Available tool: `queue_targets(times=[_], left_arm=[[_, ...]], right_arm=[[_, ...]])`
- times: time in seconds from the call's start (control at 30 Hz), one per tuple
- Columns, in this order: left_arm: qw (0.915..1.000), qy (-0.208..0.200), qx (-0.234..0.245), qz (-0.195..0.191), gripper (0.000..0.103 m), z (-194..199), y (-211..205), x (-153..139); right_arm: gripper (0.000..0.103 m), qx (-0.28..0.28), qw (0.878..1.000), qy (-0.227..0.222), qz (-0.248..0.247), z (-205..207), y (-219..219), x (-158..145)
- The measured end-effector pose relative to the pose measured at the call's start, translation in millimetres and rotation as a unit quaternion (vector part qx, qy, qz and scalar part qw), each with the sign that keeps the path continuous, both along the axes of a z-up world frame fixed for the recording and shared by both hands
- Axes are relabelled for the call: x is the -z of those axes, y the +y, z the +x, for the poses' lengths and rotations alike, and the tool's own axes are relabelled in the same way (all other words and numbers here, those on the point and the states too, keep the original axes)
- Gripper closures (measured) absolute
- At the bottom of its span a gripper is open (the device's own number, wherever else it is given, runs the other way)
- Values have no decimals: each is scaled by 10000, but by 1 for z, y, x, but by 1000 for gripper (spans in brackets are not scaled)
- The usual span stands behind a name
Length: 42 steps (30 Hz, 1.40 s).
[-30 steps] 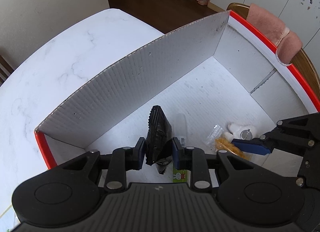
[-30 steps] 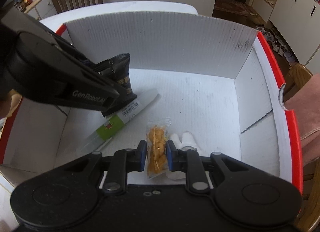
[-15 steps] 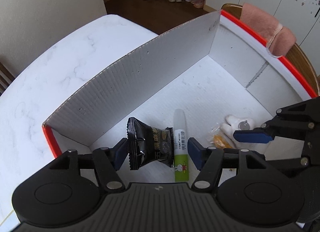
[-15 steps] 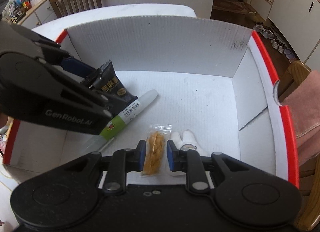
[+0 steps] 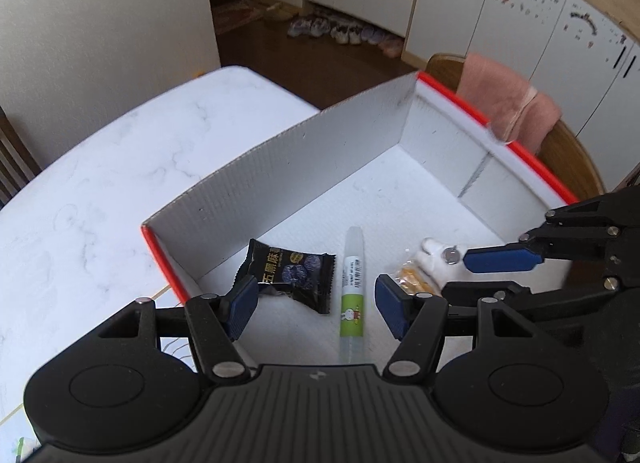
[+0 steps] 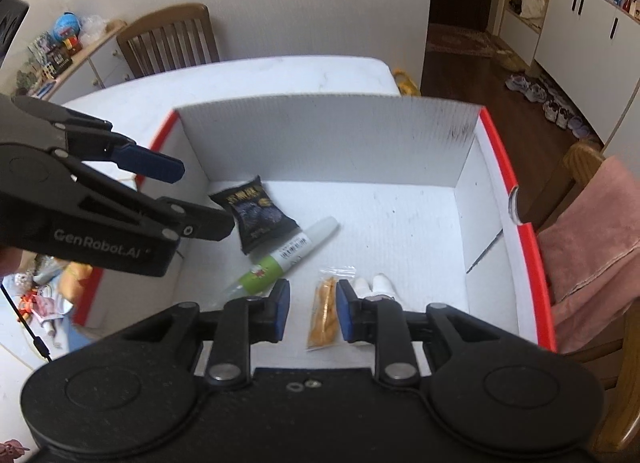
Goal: Organize objects
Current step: 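Open both tools to release the packet and snack bag in the box, then move both tools back toward the remaining items on the table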
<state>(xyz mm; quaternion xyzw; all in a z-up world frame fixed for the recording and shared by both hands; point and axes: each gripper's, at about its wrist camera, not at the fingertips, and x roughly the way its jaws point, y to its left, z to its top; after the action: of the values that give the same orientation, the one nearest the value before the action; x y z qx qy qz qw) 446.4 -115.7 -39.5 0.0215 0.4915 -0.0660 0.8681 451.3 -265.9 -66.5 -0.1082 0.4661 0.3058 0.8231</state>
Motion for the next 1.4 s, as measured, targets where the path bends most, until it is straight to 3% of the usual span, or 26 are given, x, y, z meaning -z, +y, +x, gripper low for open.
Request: queue_targets(times=[0.4,0.7,0.87,1.13,1.4], left_arm=[[9965,-809,30,-192,39,-64,2,-42],[9917,-1227,-23,-391,39,-129,21,-58],[9894,-1382,-225,-391,38,-169,40,-60],[9855,-1526,-668,-330,30,-222,82,-59],[9792,-1655,-1172,-28,23,-264,133,-56]], right_arm=[[75,75,9991,-298,289,-40,-2,-34],[66,258,9969,-493,562,-77,2,-52],[49,268,9956,-602,660,-100,13,-58],[34,168,9949,-703,707,-141,47,-57],[17,-59,9940,-753,788,-178,86,-53]])
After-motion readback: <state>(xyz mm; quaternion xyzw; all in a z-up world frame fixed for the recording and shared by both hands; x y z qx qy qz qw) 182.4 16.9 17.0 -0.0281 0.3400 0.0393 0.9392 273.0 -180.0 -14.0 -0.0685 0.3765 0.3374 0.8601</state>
